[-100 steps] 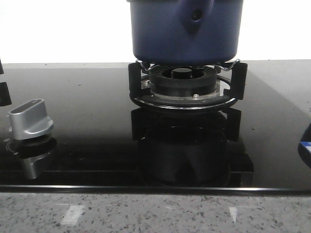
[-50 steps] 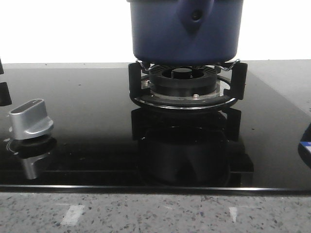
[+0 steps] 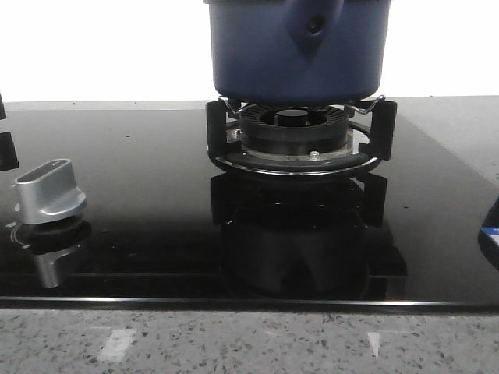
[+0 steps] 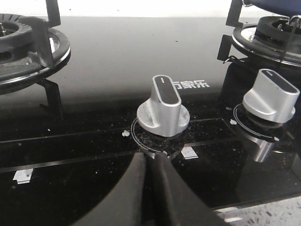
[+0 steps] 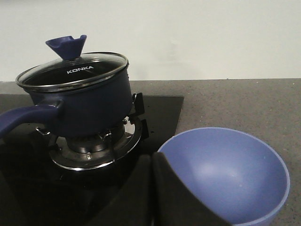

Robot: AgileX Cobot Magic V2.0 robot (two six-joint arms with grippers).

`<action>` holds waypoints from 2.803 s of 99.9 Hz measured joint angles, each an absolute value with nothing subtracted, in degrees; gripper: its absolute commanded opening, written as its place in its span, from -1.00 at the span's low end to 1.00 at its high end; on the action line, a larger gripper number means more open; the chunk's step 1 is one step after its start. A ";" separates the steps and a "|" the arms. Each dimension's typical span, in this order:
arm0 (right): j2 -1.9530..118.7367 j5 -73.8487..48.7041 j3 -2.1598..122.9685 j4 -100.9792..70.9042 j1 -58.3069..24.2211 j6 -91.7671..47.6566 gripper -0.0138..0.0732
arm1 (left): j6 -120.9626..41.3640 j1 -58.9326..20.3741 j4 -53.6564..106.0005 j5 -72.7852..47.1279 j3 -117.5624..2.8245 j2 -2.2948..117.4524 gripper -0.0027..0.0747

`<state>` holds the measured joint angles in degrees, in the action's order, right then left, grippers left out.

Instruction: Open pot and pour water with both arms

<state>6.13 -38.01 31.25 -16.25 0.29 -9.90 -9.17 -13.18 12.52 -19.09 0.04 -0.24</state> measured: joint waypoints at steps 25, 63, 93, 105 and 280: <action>6.13 -38.01 31.25 -16.25 0.29 -9.90 -0.84 | -9.17 -13.18 12.52 -19.18 0.04 -0.24 -0.98; 6.13 -38.01 31.25 -16.25 0.29 -9.90 -0.84 | -9.17 -13.18 12.52 -19.18 0.04 -0.24 -0.98; 6.13 -38.01 31.25 -16.25 0.29 -9.90 -0.84 | -9.17 -13.18 12.52 -19.18 0.04 -0.24 -0.98; 6.13 -38.01 31.25 -16.25 0.29 -9.90 -0.84 | -9.17 -13.18 12.52 -19.18 0.04 -0.24 -0.98; -0.37 -18.88 -0.59 2.90 7.17 4.96 -0.84 | -9.17 -13.18 12.52 -19.21 0.04 -0.24 -0.98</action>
<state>-0.37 -18.88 -0.59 2.90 7.17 4.96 -9.17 -13.18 12.52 -19.21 0.04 -0.24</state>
